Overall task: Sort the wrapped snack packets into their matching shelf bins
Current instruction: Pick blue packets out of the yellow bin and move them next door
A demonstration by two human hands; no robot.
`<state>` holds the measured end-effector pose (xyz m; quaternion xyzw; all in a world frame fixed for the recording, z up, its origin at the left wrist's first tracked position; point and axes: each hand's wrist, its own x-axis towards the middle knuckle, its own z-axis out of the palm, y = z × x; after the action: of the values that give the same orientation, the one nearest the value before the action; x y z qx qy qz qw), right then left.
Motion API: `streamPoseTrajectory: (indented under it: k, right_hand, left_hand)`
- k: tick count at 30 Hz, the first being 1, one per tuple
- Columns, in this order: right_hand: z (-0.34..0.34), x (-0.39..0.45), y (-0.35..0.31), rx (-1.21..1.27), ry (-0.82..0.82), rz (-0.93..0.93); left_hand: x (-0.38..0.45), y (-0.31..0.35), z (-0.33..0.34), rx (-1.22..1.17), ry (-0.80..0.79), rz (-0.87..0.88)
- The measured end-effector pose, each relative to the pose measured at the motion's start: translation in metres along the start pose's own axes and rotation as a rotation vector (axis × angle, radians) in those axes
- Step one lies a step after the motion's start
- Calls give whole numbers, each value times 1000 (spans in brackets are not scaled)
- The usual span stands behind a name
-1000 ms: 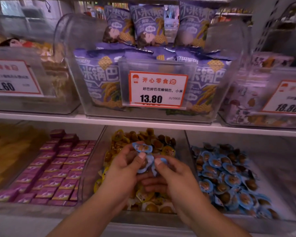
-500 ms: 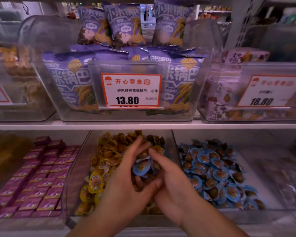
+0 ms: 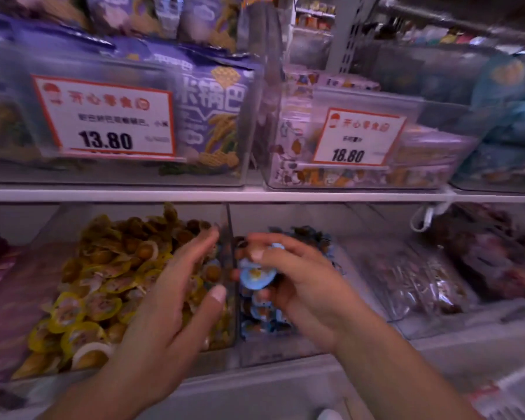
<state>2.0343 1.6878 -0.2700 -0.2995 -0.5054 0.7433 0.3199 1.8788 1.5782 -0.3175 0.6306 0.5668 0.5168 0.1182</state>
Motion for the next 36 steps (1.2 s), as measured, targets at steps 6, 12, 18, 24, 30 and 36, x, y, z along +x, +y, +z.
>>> streamPoseTrajectory:
  k: [6,12,18,24,30,36]
  right_hand:
    - [-106,13,-23,-1023,234,-50]
    - [-134,23,-6,-1082,355,-128]
    - [-80,33,13,-1124,313,-370]
    - [-18,35,44,-962,37,-436]
    - [-14,39,56,-813,43,-368]
    - [-10,40,64,-893,81,-437]
  left_hand:
    - [12,-53,-2,485,-284,-47]
    - [31,-76,4,715,-535,-125]
    - [40,-72,-3,913,-618,-110]
    - [46,-76,-44,1108,-492,-179]
    - [51,-78,-57,1087,-531,-249]
    - [47,-57,-27,879,-533,-75]
